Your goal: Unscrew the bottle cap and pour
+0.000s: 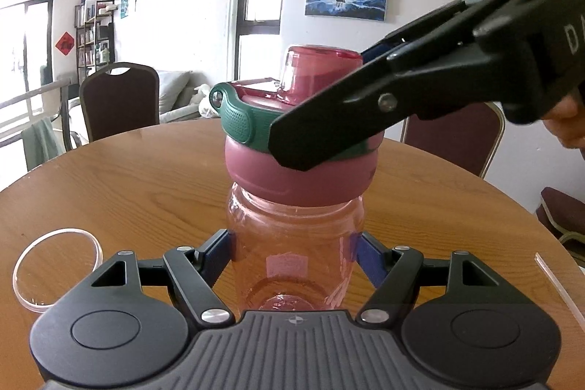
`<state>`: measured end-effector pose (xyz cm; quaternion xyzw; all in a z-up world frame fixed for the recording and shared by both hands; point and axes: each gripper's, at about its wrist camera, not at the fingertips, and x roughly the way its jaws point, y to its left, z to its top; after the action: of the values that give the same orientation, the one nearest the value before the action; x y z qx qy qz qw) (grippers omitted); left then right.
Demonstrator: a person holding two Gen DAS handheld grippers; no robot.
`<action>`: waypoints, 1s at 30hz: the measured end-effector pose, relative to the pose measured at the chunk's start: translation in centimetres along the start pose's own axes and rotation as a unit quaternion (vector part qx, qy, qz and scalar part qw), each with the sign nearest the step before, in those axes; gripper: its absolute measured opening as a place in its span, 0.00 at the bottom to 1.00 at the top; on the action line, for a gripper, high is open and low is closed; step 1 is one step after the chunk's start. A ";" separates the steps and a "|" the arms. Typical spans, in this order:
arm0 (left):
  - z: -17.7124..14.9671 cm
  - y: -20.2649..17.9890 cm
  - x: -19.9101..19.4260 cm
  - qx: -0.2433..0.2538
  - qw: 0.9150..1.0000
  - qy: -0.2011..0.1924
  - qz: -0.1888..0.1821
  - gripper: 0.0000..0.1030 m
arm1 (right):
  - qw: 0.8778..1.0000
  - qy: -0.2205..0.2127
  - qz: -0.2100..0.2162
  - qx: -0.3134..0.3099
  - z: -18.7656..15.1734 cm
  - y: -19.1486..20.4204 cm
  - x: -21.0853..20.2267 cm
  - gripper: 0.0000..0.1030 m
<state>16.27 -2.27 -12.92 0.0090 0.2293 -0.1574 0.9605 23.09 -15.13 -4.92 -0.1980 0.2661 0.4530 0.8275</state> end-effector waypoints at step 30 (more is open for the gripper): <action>0.3 0.4 -0.4 -0.008 1.000 0.001 0.000 0.70 | 0.989 0.020 -0.099 0.105 0.9 1.6 1.2 0.69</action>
<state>16.21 -1.77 -12.46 0.0013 0.2316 -0.1552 0.9603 22.50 -13.09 -5.11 -0.1440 0.3077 0.3347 0.8790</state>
